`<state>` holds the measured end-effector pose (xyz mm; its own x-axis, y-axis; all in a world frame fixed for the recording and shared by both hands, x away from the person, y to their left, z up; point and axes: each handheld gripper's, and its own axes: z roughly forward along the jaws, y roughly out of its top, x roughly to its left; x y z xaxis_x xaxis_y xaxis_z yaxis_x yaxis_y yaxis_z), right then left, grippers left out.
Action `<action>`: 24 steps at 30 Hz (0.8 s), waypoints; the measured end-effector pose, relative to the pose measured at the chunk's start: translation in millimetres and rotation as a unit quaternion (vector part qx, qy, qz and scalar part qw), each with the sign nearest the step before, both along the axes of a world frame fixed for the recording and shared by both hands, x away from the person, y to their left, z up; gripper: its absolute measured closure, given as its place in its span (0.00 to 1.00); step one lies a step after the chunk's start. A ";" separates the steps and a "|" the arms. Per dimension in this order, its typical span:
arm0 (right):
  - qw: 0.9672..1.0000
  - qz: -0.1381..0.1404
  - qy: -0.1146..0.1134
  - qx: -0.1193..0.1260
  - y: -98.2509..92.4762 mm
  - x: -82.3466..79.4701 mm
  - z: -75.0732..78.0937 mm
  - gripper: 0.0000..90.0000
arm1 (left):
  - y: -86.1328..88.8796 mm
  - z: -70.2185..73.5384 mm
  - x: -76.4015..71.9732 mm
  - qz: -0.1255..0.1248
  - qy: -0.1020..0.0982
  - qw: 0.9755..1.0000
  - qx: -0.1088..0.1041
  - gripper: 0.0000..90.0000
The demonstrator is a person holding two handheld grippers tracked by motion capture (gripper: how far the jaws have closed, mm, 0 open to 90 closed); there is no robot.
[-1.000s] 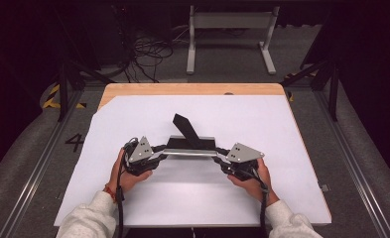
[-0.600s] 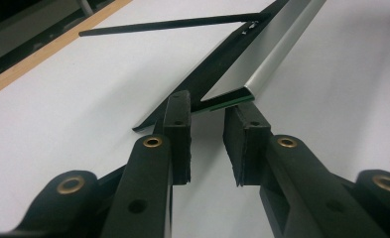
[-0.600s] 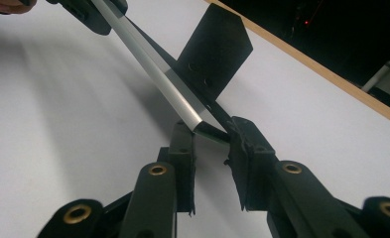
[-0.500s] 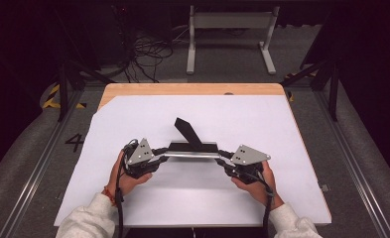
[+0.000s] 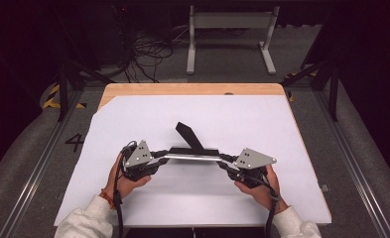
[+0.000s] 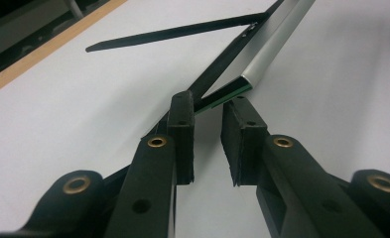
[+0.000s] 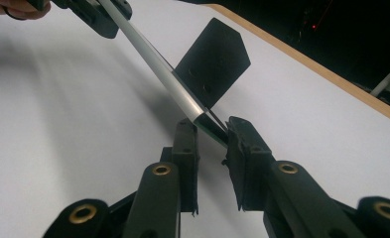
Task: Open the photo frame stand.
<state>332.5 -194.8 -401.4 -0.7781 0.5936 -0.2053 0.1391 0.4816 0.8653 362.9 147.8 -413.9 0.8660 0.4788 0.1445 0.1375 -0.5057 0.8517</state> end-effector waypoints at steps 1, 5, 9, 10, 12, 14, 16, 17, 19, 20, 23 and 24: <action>1.000 0.000 0.004 0.004 -0.7 0.5 0.7 0.83 | 0.2 1.0 -0.3 0.000 -0.001 1.000 -0.001 0.84; 1.000 -0.003 0.008 0.016 -3.7 0.8 4.1 0.83 | 0.3 4.0 -2.8 -0.002 0.002 1.000 -0.006 0.86; 1.000 -0.004 0.009 0.022 -5.0 0.0 4.5 0.84 | 0.7 4.3 -2.3 -0.004 0.002 1.000 -0.010 0.86; 1.000 -0.004 0.009 0.024 -5.3 0.5 4.3 0.84 | 1.0 4.5 -1.0 -0.005 0.005 1.000 -0.016 0.86; 0.999 -0.006 0.012 0.032 -6.2 2.0 4.6 0.84 | 1.4 4.3 -0.1 -0.004 0.009 1.000 -0.022 0.86; 0.999 -0.008 0.009 0.032 -5.8 1.8 4.4 0.84 | 1.2 4.4 -0.4 -0.002 0.009 1.000 -0.021 0.86; 0.999 -0.011 0.003 0.032 -5.4 0.7 3.4 0.84 | 1.3 4.4 -0.4 -0.003 0.009 1.000 -0.020 0.86; 0.999 -0.011 0.002 0.033 -5.5 0.3 2.8 0.84 | 1.1 4.4 -0.6 -0.004 0.009 1.000 -0.019 0.86; 0.999 -0.011 0.003 0.032 -5.6 -0.3 2.7 0.84 | 0.1 4.8 -2.0 -0.001 0.007 1.000 -0.016 0.86; 0.999 -0.011 0.004 0.033 -5.8 -0.7 2.7 0.84 | -0.2 5.1 -2.5 -0.002 0.007 1.000 -0.013 0.86; 0.999 -0.012 0.002 0.036 -7.3 -2.1 2.4 0.84 | -1.0 4.9 -3.5 -0.006 0.008 1.000 -0.016 0.87; 0.999 -0.012 0.000 0.035 -8.0 -2.7 2.0 0.84 | -1.3 5.0 -3.7 -0.007 0.007 1.000 -0.015 0.87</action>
<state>329.8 -202.9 -399.4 -0.7638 0.6245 -0.1634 0.1494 0.4172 0.8964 359.2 146.6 -409.0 0.8749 0.4700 0.1171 0.1430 -0.4816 0.8646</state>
